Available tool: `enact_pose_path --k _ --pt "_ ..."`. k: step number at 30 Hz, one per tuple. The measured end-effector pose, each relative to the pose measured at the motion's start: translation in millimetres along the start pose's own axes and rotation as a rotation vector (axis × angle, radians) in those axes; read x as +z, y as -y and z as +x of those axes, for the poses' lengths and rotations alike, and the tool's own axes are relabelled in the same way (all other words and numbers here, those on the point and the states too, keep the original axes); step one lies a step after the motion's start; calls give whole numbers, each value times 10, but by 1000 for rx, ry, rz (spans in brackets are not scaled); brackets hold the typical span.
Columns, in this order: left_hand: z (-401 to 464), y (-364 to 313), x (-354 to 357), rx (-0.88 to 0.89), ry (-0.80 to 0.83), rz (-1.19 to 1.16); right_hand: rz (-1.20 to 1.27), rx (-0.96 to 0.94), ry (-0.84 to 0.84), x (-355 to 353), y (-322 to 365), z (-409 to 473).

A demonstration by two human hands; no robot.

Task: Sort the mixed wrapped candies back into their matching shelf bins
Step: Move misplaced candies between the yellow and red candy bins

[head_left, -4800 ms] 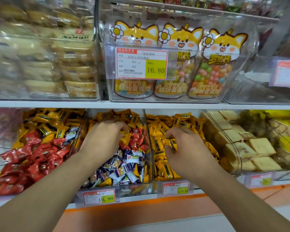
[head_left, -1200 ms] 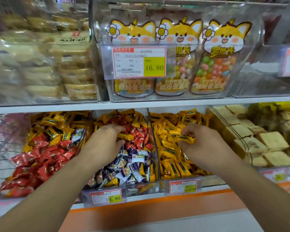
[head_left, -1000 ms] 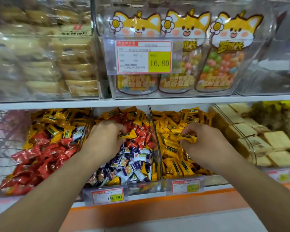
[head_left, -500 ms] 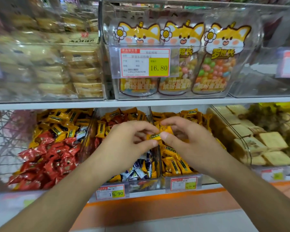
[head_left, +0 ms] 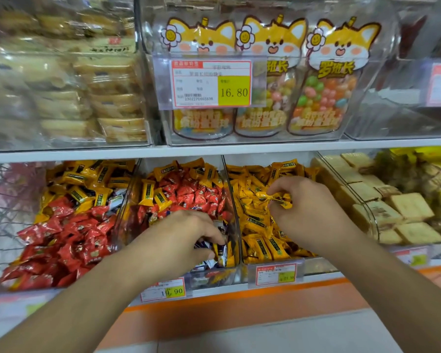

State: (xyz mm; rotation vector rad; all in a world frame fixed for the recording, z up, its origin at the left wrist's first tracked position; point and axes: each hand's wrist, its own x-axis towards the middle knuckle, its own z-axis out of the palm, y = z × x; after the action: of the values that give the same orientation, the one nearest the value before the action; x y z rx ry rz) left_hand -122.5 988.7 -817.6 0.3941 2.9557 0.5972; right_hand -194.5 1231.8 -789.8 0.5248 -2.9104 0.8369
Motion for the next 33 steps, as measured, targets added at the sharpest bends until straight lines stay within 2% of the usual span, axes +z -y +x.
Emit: enact_pose_path --k 11,18,22,25,29,31,33 --pt "17 70 1 33 -147 89 -28 -42 -8 15 45 -30" --pt "-79 31 -222 -156 -527 -254 -18 -151 -17 24 129 -66" --pt "-100 -127 -261 -161 -606 -576 88 -275 82 61 284 -145" --pt "-98 -306 -240 -145 -597 -711 81 -330 74 91 384 -203" --pt "-72 -304 -181 -136 -500 -706 -9 -285 -52 48 304 -167" --pt "-65 -230 -123 -136 -377 -598 -70 -180 -98 3 189 -113" --pt "-60 -157 -27 -124 -254 -360 -145 -104 -123 -19 88 -68"
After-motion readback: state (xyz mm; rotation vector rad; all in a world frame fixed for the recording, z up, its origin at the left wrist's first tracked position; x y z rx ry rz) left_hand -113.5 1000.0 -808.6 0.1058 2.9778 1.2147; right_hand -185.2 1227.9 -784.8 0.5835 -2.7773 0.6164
